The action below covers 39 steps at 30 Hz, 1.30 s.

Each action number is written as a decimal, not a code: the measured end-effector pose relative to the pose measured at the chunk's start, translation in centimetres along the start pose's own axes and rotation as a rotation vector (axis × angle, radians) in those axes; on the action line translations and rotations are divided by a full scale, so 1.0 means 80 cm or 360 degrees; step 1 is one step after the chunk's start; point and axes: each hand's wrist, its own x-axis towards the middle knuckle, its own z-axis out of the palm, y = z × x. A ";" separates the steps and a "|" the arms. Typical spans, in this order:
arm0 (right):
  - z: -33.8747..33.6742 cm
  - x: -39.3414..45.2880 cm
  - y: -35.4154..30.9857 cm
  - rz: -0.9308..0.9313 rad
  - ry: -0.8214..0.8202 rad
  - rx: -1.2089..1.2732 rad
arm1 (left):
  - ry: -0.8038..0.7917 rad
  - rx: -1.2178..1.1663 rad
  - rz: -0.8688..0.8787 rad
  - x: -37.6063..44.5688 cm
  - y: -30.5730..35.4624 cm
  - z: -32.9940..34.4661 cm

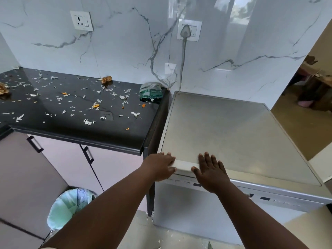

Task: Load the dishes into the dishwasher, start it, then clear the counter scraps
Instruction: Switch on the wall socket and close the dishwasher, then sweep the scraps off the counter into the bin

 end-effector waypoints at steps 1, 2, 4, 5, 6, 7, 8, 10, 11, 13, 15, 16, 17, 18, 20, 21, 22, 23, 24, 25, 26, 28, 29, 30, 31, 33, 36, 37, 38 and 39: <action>0.001 0.001 -0.010 0.0058 0.0011 0.0004 | 0.0041 0.0047 0.0064 0.003 -0.003 -0.003; 0.001 0.002 -0.022 0.0113 0.0018 0.0008 | 0.0098 0.0083 0.0122 0.005 -0.006 -0.005; 0.002 0.008 -0.044 0.0210 0.0025 0.0020 | 0.0196 0.0114 0.0188 0.010 -0.015 -0.011; 0.002 0.012 -0.052 0.0229 0.0031 0.0027 | 0.0223 0.0130 0.0201 0.012 -0.018 -0.015; -0.001 0.017 -0.060 0.0226 0.0035 0.0033 | 0.0243 0.0162 0.0227 0.017 -0.025 -0.018; -0.004 0.022 -0.068 0.0201 0.0029 0.0035 | 0.0253 0.0209 0.0273 0.021 -0.031 -0.021; -0.007 0.028 -0.077 0.0168 0.0027 0.0029 | 0.0276 0.0251 0.0338 0.025 -0.039 -0.023; -0.015 0.036 -0.097 0.0127 0.0065 0.0019 | 0.0321 0.0298 0.0450 0.032 -0.056 -0.023; -0.019 0.043 -0.111 0.0124 0.0098 0.0032 | 0.0317 0.0272 0.0455 0.034 -0.069 -0.024; -0.022 0.059 -0.140 0.0112 0.0154 0.0051 | 0.0290 0.0213 0.0397 0.036 -0.102 -0.026; -0.024 0.075 -0.166 0.0080 0.0188 0.0054 | 0.0285 0.0205 0.0331 0.034 -0.133 -0.033; -0.027 0.083 -0.179 0.0061 0.0200 0.0056 | 0.0288 0.0215 0.0305 0.034 -0.150 -0.038; -0.029 0.091 -0.192 0.0038 0.0213 0.0056 | 0.0281 0.0210 0.0281 0.032 -0.166 -0.041; -0.032 0.100 -0.207 0.0006 0.0219 0.0063 | 0.0268 0.0198 0.0251 0.031 -0.182 -0.047; -0.037 0.111 -0.232 -0.0064 0.0242 0.0057 | 0.0256 0.0191 0.0181 0.028 -0.208 -0.053; -0.040 0.119 -0.246 -0.0099 0.0248 0.0054 | 0.0266 0.0190 0.0149 0.026 -0.222 -0.057; -0.043 0.124 -0.252 -0.0120 0.0254 0.0048 | 0.0269 0.0184 0.0129 0.026 -0.229 -0.059; -0.046 0.134 -0.265 -0.0156 0.0270 0.0035 | 0.0285 0.0176 0.0092 0.026 -0.244 -0.063; -0.048 0.146 -0.277 -0.0190 0.0281 0.0018 | 0.0300 0.0167 0.0053 0.026 -0.259 -0.066; -0.050 0.156 -0.285 -0.0211 0.0278 0.0002 | 0.0308 0.0164 0.0024 0.026 -0.271 -0.068; -0.051 0.170 -0.295 -0.0240 0.0267 -0.0009 | 0.0315 0.0162 -0.0016 0.027 -0.285 -0.070; -0.054 0.197 -0.312 -0.0287 0.0264 -0.0019 | 0.0317 0.0160 -0.0095 0.029 -0.311 -0.075; -0.055 0.210 -0.320 -0.0308 0.0268 -0.0019 | 0.0310 0.0175 -0.0134 0.031 -0.324 -0.077; -0.057 0.224 -0.326 -0.0327 0.0270 -0.0026 | 0.0308 0.0195 -0.0166 0.034 -0.336 -0.080; -0.059 0.240 -0.333 -0.0356 0.0271 -0.0033 | 0.0308 0.0216 -0.0204 0.037 -0.349 -0.083; -0.063 0.272 -0.343 -0.0403 0.0281 -0.0027 | 0.0307 0.0223 -0.0312 0.043 -0.372 -0.090; -0.080 0.315 -0.357 -0.0465 0.0308 0.0009 | 0.0302 0.0221 -0.0442 0.052 -0.399 -0.106; -0.086 0.328 -0.361 -0.0473 0.0317 0.0020 | 0.0309 0.0227 -0.0481 0.055 -0.407 -0.112; -0.094 0.341 -0.364 -0.0475 0.0320 0.0030 | 0.0312 0.0234 -0.0524 0.061 -0.416 -0.119; -0.101 0.354 -0.367 -0.0477 0.0315 0.0035 | 0.0315 0.0231 -0.0566 0.066 -0.425 -0.127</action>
